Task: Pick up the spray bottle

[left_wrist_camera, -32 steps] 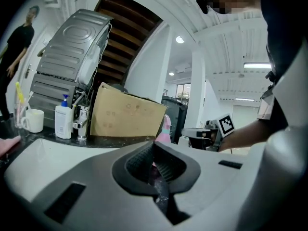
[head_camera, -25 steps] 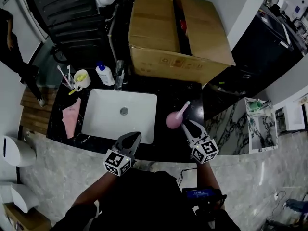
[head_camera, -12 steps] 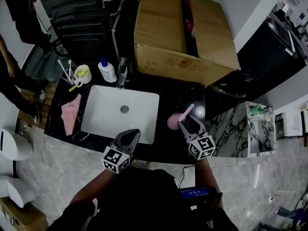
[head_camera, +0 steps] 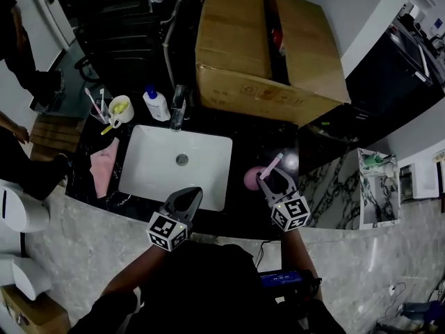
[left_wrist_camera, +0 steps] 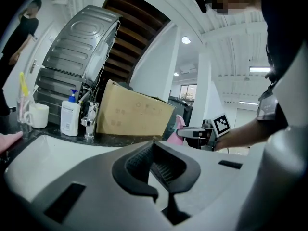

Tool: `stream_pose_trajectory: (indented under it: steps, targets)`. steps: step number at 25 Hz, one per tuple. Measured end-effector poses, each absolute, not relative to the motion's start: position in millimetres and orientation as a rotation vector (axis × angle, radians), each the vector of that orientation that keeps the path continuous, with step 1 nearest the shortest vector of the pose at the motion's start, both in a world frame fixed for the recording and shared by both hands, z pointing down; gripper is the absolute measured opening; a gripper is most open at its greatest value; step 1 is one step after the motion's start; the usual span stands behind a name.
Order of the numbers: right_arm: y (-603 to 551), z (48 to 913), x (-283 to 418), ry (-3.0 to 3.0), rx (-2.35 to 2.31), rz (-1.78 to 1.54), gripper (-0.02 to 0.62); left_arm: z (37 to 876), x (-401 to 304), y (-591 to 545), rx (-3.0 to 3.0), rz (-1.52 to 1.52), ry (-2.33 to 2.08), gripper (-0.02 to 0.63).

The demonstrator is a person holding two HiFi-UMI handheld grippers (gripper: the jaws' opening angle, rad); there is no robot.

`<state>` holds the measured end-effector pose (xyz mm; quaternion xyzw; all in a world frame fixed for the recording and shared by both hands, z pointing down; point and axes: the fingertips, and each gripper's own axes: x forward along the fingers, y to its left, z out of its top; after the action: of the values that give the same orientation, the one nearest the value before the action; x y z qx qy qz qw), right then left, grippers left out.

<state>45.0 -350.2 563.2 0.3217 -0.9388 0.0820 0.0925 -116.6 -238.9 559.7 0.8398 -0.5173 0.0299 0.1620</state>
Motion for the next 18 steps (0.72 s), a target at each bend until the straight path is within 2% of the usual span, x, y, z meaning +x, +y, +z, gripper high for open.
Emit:
stream_pose_trajectory:
  steps: [5, 18]
  targets:
    - [-350, 559, 47, -2.787, 0.987, 0.224, 0.161, 560, -119, -240, 2.402, 0.086, -1.458, 0.008]
    - [-340, 556, 53, -2.736, 1.103, 0.227, 0.147, 559, -128, -239, 2.443, 0.081, -1.385, 0.008]
